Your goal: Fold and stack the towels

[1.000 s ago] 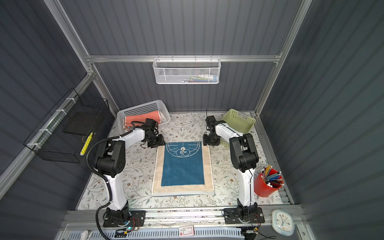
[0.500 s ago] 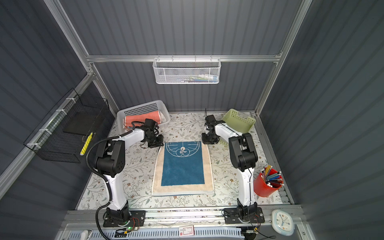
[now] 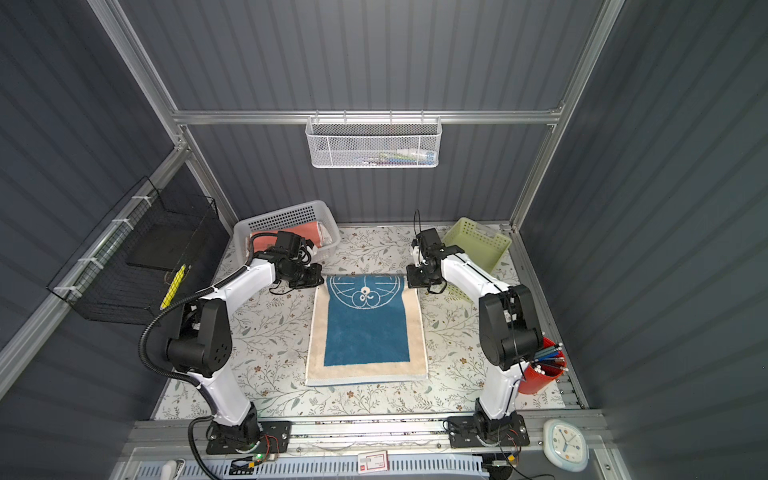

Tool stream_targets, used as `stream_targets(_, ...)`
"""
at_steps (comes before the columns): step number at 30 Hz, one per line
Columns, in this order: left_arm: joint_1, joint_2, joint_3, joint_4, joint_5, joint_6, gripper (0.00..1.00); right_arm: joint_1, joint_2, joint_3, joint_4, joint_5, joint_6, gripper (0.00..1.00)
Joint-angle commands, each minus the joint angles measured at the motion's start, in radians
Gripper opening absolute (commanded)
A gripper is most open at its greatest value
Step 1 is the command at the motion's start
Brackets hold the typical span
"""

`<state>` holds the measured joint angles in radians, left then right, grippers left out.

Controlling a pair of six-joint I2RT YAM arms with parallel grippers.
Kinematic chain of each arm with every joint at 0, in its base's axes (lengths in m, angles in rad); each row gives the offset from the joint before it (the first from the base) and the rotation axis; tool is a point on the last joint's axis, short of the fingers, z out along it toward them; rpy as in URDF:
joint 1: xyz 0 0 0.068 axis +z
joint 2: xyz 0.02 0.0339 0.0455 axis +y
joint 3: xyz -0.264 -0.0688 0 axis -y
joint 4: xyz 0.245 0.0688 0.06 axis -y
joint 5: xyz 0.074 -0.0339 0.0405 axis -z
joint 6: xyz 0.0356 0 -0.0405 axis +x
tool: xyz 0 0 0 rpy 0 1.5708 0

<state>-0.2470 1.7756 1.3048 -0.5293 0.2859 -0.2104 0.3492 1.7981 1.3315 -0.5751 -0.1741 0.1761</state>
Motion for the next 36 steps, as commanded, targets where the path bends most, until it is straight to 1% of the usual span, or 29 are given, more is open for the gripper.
stream_targets(1, 0.006, -0.075, -0.108, -0.019, 0.036, 0.024, 0.0, 0.029, -0.069, -0.115, 0.007, 0.022, 0.016, 0.0)
stream_targets(3, 0.005, -0.143, -0.191, -0.019, 0.036, 0.006, 0.0, 0.046, -0.135, -0.204, 0.008, 0.023, 0.045, 0.01)
stream_targets(4, 0.006, -0.182, -0.226, -0.019, 0.058, -0.008, 0.0, 0.052, -0.165, -0.242, 0.007, 0.02, 0.063, 0.01)
stream_targets(6, 0.006, -0.269, -0.314, -0.03, 0.065, -0.045, 0.0, 0.071, -0.25, -0.34, 0.001, 0.0, 0.112, 0.06)
stream_targets(7, 0.006, -0.306, -0.346, -0.037, 0.065, -0.065, 0.05, 0.08, -0.289, -0.38, -0.005, -0.007, 0.136, 0.1)
stream_targets(8, 0.006, -0.347, -0.389, -0.048, 0.059, -0.091, 0.19, 0.088, -0.342, -0.42, -0.013, -0.014, 0.166, 0.2)
stream_targets(9, 0.006, -0.393, -0.426, -0.057, 0.053, -0.118, 0.34, 0.094, -0.386, -0.461, -0.023, -0.024, 0.198, 0.33)
stream_targets(10, 0.006, -0.43, -0.457, -0.061, 0.053, -0.145, 0.43, 0.094, -0.429, -0.493, -0.031, -0.034, 0.226, 0.44)
stream_targets(11, 0.006, -0.471, -0.488, -0.066, 0.052, -0.168, 0.49, 0.094, -0.472, -0.525, -0.04, -0.043, 0.255, 0.5)
stream_targets(12, 0.006, -0.504, -0.508, -0.075, 0.052, -0.194, 0.53, 0.094, -0.51, -0.549, -0.052, -0.045, 0.281, 0.52)
stream_targets(13, 0.006, -0.528, -0.522, -0.084, 0.008, -0.219, 0.55, 0.093, -0.537, -0.564, -0.057, -0.049, 0.299, 0.54)
stream_targets(15, 0.006, -0.55, -0.531, -0.104, -0.02, -0.265, 0.57, 0.094, -0.566, -0.573, -0.07, -0.059, 0.326, 0.58)
stream_targets(17, 0.006, -0.529, -0.526, -0.105, -0.01, -0.289, 0.57, 0.092, -0.551, -0.557, -0.076, -0.078, 0.334, 0.59)
stream_targets(21, 0.006, -0.409, -0.492, -0.107, 0.026, -0.299, 0.57, 0.092, -0.442, -0.508, -0.071, -0.1, 0.339, 0.59)
stream_targets(24, 0.006, -0.34, -0.487, -0.064, 0.036, -0.297, 0.56, 0.092, -0.368, -0.49, -0.024, -0.108, 0.349, 0.59)
stream_targets(26, 0.006, -0.307, -0.492, -0.026, 0.075, -0.302, 0.56, 0.093, -0.331, -0.481, 0.012, -0.117, 0.355, 0.58)
stream_targets(29, 0.006, -0.264, -0.482, 0.011, 0.093, -0.304, 0.56, 0.092, -0.278, -0.451, 0.035, -0.132, 0.352, 0.54)
stream_targets(32, 0.006, -0.243, -0.458, 0.021, 0.09, -0.295, 0.55, 0.093, -0.226, -0.42, 0.032, -0.142, 0.341, 0.49)
stream_targets(34, 0.006, -0.231, -0.441, 0.016, 0.078, -0.282, 0.52, 0.093, -0.198, -0.407, 0.032, -0.145, 0.332, 0.42)
stream_targets(35, 0.006, -0.223, -0.427, 0.008, 0.07, -0.273, 0.47, 0.094, -0.186, -0.4, 0.032, -0.146, 0.329, 0.37)
stream_targets(36, 0.006, -0.214, -0.413, -0.002, 0.065, -0.263, 0.4, 0.092, -0.177, -0.392, 0.032, -0.144, 0.326, 0.31)
